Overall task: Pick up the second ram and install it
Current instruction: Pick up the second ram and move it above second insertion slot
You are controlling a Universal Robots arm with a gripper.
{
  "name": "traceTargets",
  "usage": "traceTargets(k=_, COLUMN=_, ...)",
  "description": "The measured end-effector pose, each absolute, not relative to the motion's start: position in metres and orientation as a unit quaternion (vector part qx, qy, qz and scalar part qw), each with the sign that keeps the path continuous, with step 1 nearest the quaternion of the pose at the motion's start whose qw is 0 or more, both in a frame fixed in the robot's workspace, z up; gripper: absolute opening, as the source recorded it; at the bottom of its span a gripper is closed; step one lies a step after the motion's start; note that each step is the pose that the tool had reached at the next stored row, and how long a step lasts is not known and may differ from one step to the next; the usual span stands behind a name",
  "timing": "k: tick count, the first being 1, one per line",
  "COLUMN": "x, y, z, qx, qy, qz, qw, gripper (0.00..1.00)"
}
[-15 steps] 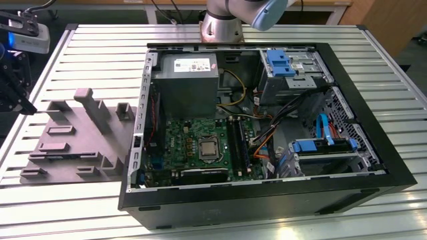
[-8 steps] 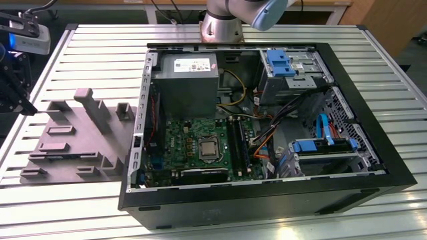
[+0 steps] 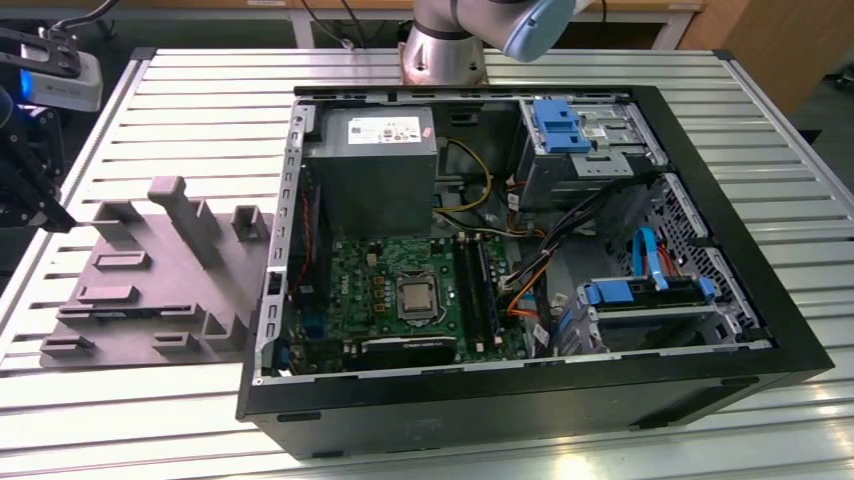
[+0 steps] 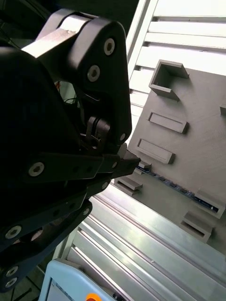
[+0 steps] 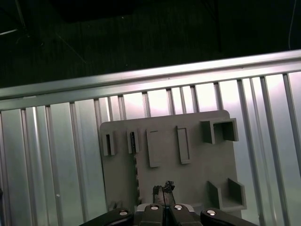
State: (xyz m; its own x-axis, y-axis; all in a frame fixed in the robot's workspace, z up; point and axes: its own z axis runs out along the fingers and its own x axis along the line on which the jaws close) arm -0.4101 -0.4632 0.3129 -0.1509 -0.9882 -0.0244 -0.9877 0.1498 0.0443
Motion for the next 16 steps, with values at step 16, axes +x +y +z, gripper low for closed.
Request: traceTargets(k=16, x=-0.4102, y=-0.4632, z=0.3082, qx=0.652, qy=-0.758, qz=-0.025, qw=0.005, gripper=0.11)
